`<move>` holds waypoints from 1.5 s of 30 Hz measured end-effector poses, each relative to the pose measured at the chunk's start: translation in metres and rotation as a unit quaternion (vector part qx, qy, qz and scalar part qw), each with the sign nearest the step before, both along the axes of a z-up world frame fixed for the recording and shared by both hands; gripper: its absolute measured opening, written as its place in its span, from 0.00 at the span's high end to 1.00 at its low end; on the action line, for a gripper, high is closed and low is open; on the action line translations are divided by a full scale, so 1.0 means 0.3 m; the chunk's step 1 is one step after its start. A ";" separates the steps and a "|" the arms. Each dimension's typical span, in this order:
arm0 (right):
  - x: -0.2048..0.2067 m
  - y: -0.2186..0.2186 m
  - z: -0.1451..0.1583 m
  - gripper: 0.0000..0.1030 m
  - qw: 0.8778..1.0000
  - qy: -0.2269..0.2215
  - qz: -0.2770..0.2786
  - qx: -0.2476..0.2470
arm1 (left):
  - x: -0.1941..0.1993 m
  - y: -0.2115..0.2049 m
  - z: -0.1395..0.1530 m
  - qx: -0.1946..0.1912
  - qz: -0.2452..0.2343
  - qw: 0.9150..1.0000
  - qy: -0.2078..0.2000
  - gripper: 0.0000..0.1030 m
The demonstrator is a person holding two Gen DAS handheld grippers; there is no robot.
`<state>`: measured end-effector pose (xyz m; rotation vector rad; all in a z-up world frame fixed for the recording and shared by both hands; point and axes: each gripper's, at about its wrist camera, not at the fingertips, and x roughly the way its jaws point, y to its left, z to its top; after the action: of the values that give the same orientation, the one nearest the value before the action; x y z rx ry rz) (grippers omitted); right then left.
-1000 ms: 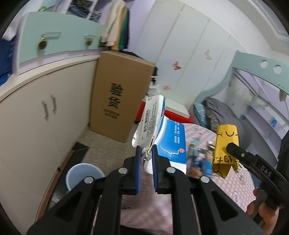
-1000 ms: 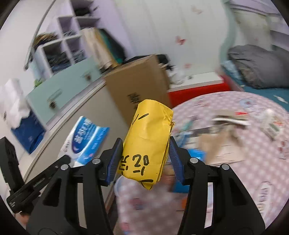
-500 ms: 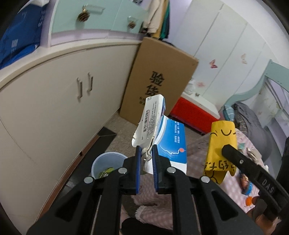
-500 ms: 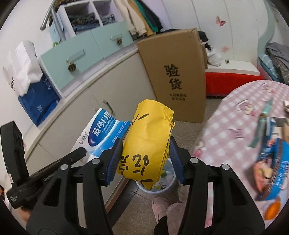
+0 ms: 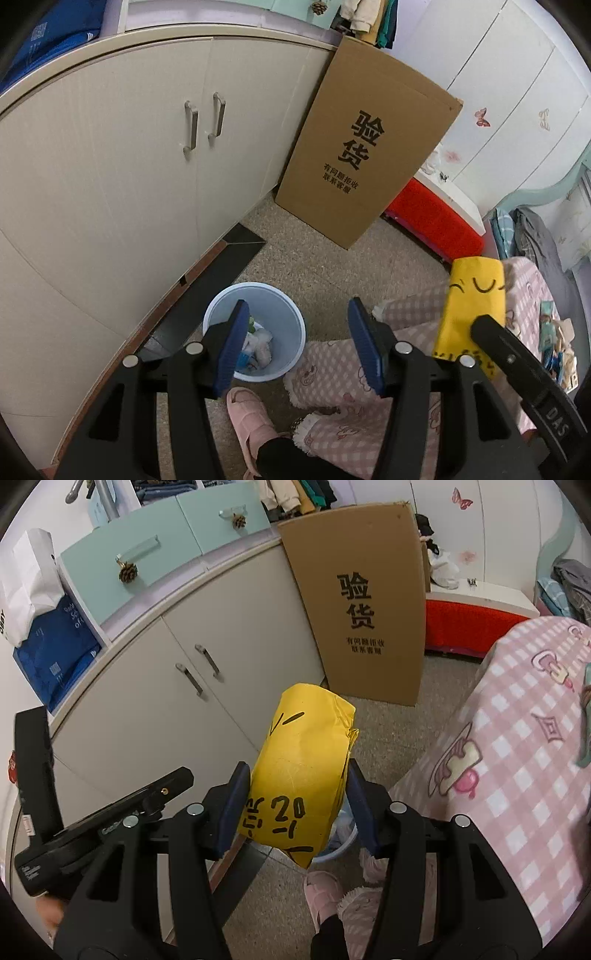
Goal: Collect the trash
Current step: 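Carry the blue tissue pack and yellow packet over the wastebasket, then open the left gripper over the wastebasket while the right drops the yellow packet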
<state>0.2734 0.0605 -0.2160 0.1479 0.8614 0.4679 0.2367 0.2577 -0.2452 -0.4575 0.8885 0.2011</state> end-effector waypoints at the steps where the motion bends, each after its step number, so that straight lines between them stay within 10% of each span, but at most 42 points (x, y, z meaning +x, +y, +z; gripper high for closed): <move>1: 0.000 0.003 -0.003 0.50 1.000 0.002 0.000 -0.001 | -0.007 -0.001 0.000 0.003 0.000 1.000 -0.001 0.47; 23: 0.039 0.143 0.007 0.48 0.999 0.000 0.034 0.015 | -0.095 0.101 0.044 -0.002 0.046 0.999 -0.024 0.40; 29: 0.117 0.204 -0.016 0.26 0.999 -0.009 0.035 0.025 | -0.117 0.182 0.039 0.005 0.092 0.996 -0.019 0.38; 45: -0.011 0.082 0.056 0.24 1.000 -0.021 0.011 0.001 | -0.127 0.098 0.084 -0.007 0.064 0.998 -0.026 0.35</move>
<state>0.2701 0.0852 -0.1991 0.1312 0.8219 0.4906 0.1986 0.2870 -0.2201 -0.5315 0.8103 0.2990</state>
